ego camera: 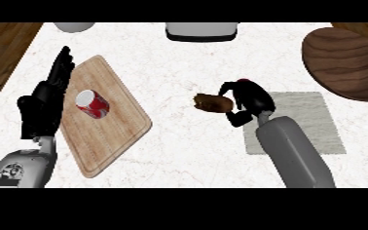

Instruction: Pick the sweet potato from the placemat and place it in the bowl

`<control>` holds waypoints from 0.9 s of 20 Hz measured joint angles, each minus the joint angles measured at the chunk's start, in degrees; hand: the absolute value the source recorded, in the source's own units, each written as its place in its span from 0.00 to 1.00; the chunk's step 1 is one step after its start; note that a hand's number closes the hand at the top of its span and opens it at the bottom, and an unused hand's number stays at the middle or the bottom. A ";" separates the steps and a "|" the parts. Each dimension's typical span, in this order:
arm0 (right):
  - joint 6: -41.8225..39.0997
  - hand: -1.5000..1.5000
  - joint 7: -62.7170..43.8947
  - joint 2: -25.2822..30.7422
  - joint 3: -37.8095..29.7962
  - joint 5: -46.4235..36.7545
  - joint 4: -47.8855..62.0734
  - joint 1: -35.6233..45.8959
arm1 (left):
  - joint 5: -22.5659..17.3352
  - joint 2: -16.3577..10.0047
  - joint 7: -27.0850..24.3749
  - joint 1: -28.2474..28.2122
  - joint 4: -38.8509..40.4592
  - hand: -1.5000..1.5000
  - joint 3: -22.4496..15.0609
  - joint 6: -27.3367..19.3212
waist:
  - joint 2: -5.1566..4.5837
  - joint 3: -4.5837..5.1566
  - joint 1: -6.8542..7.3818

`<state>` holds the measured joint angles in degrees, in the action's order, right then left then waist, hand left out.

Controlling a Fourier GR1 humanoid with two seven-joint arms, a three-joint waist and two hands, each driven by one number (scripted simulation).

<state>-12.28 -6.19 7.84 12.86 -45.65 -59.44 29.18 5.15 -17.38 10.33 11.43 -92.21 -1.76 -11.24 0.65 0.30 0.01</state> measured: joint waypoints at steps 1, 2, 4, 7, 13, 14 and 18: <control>2.70 1.00 -2.07 -1.68 -0.27 0.73 -1.15 -0.20 | -0.07 0.01 -0.10 0.02 0.18 0.50 0.12 0.05 | -0.09 -0.08 0.02; 5.26 1.00 -4.04 -2.99 -0.33 1.65 -2.64 -0.27 | 0.02 0.22 0.07 0.09 0.00 0.50 -0.01 -0.08 | -0.11 -0.14 0.05; 10.24 1.00 -7.83 -4.84 -0.08 2.97 -6.33 0.05 | -0.24 0.04 -0.10 -0.07 0.01 0.50 0.34 0.19 | -0.11 -0.20 0.06; 16.67 1.00 -13.31 -6.38 0.82 3.63 -12.94 -0.62 | -0.11 -0.18 0.31 0.06 -0.15 0.50 0.64 0.26 | -0.07 -0.25 -0.30; 22.05 1.00 -26.12 -6.69 0.11 -3.34 -23.78 -1.10 | 0.38 0.69 -0.38 -0.55 -0.03 0.50 0.66 0.07 | -0.22 -0.25 -0.69; 21.85 1.00 -27.29 -5.94 -0.68 -3.85 -25.43 -1.29 | 0.26 0.56 -0.31 -0.07 0.34 0.50 0.97 0.35 | -0.28 -0.25 -0.69; 23.21 1.00 -26.96 -2.63 -6.10 -3.41 -26.85 -1.41 | 0.96 1.22 -0.40 -0.17 0.04 0.50 0.66 0.61 | -0.49 -0.28 -0.36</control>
<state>10.93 -33.15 5.21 6.76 -49.06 -86.30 27.77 6.11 -16.16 9.93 11.26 -92.16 -1.10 -10.63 0.16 0.02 -0.35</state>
